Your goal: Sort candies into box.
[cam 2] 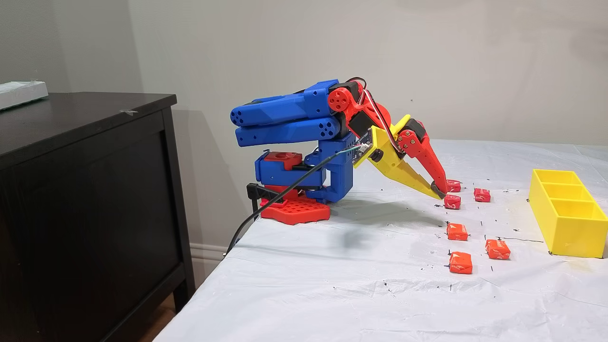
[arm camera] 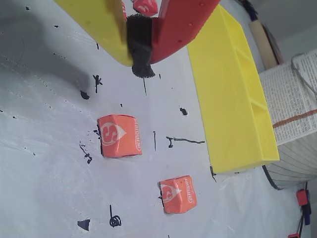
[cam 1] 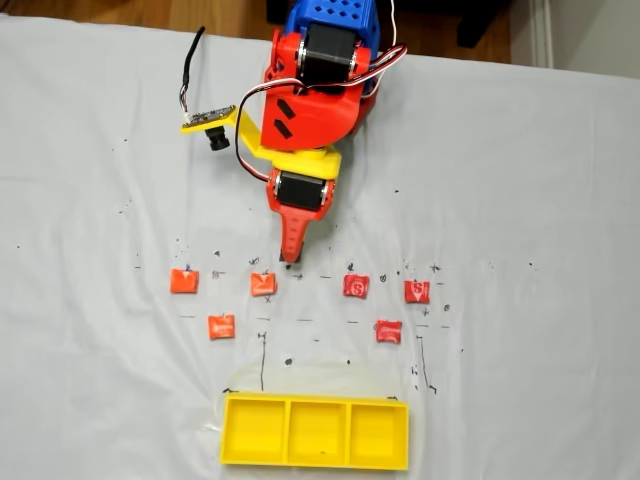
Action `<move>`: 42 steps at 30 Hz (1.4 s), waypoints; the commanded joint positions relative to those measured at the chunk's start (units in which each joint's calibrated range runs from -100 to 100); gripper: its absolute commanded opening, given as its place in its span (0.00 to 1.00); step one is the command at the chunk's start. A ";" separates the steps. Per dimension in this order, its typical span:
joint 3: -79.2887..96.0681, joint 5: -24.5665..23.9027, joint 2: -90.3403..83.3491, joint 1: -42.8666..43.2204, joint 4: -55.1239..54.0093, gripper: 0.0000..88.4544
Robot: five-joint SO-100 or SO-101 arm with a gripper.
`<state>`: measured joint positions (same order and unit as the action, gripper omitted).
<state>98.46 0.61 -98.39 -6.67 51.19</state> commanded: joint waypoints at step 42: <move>0.45 1.86 -0.59 0.51 -0.56 0.00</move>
<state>98.46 0.42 -98.39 -7.37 51.19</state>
